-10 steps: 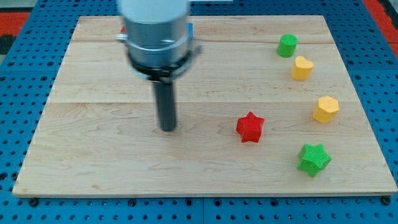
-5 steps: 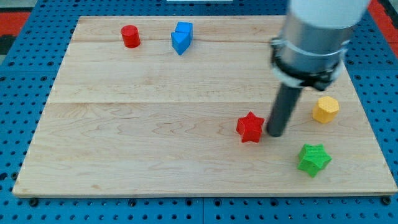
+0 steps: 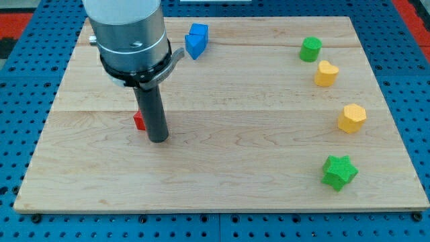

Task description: Move the red star into the red circle

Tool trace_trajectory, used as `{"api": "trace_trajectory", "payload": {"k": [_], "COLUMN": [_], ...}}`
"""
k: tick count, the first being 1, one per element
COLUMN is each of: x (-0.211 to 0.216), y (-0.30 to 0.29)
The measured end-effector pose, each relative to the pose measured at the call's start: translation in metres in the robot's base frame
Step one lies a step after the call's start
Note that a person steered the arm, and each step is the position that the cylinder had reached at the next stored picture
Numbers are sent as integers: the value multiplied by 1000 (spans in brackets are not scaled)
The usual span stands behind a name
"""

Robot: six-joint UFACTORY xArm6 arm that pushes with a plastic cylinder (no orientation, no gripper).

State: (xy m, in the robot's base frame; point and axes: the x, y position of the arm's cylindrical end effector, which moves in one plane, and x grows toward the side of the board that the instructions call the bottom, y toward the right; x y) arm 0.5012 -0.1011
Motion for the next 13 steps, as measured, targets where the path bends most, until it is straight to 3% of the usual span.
{"api": "trace_trajectory", "payload": {"k": [1, 4, 5, 7, 13], "x": [-11, -77, -62, -119, -187], "y": [-37, -33, 3, -36, -55]}}
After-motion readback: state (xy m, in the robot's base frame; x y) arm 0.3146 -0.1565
